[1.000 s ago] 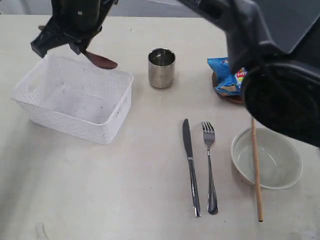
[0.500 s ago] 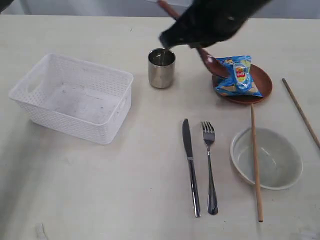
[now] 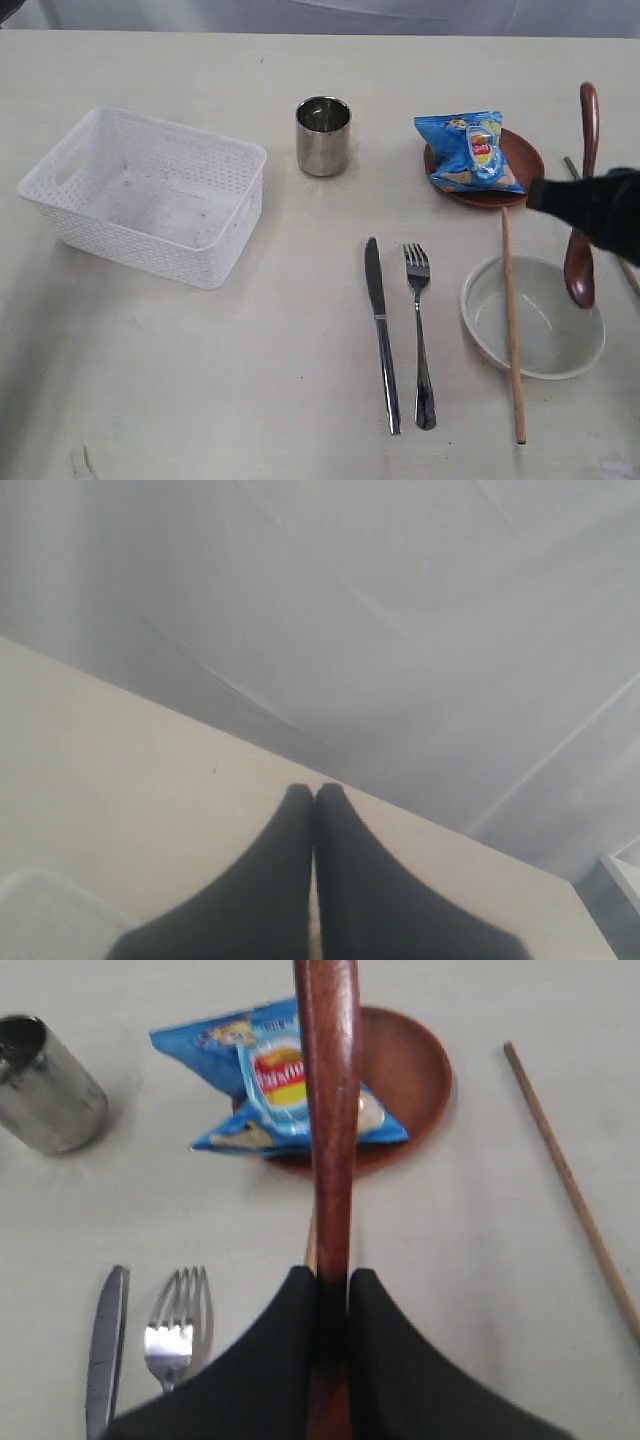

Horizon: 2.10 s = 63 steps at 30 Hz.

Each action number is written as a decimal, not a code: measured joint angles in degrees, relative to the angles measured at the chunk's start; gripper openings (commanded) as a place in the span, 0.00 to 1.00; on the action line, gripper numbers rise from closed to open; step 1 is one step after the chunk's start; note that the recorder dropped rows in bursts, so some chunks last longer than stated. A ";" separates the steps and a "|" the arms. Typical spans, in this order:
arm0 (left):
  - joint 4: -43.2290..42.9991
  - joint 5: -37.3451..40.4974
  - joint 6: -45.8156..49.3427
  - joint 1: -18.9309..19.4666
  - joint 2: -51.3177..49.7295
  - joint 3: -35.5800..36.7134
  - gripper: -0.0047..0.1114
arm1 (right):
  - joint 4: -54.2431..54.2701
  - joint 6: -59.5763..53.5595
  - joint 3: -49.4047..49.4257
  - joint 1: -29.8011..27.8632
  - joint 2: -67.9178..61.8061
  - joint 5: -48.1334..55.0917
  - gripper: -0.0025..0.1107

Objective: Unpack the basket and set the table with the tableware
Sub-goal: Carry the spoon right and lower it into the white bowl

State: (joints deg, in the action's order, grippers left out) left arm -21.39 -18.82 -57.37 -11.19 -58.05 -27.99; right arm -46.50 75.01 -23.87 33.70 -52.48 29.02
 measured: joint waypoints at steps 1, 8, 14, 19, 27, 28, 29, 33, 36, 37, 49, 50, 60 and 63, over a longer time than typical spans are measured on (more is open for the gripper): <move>0.00 0.00 0.00 0.00 0.00 0.00 0.04 | -1.25 2.79 1.91 0.00 0.00 -0.79 0.02; 0.00 -0.23 -0.54 0.00 0.00 0.00 0.04 | -17.14 20.66 8.50 0.00 -1.24 -2.13 0.02; 0.00 -0.23 -0.68 0.00 0.00 0.00 0.04 | -30.67 36.60 10.97 0.00 -4.75 -3.67 0.02; -0.15 -0.23 -0.68 0.00 0.00 0.00 0.04 | -38.25 44.01 10.97 0.00 -8.47 -4.93 0.02; -0.15 -0.36 -0.68 0.00 0.00 0.00 0.04 | -40.98 45.39 10.57 0.00 -15.08 -5.27 0.02; -0.15 -0.45 -0.68 0.00 0.00 0.00 0.04 | -41.42 45.39 10.33 0.00 -15.79 -5.27 0.02; -0.15 -0.45 -0.68 0.00 0.00 0.00 0.04 | -41.54 45.39 9.90 0.00 -16.46 -5.27 0.02; -0.15 -0.45 -0.68 0.00 0.00 0.00 0.04 | -41.78 45.39 8.91 0.00 -18.48 -5.66 0.02; -0.27 -0.45 -0.68 0.00 0.00 0.00 0.04 | -41.78 45.39 8.69 0.00 -18.94 -5.66 0.02; -0.27 -0.45 -0.68 0.00 0.00 0.00 0.04 | -41.78 45.39 8.69 0.00 -18.94 -5.80 0.03; -0.27 -0.45 -0.68 0.00 0.00 0.00 0.04 | -42.00 45.39 8.69 0.00 -18.94 -7.71 0.38; -0.27 -0.45 -0.68 0.00 0.00 0.00 0.04 | -42.00 45.39 8.69 0.00 -18.94 -7.71 0.38; -0.27 -0.45 -0.68 0.00 0.00 0.00 0.04 | -41.40 45.39 8.41 0.00 -15.99 -6.71 0.38; -0.27 -0.45 -0.68 0.00 0.00 0.00 0.04 | -37.48 42.94 6.59 0.00 -12.49 -4.02 0.38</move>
State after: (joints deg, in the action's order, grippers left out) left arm -21.66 -19.27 -58.05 -11.19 -58.05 -27.99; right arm -83.98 117.94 -17.29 33.70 -64.97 24.99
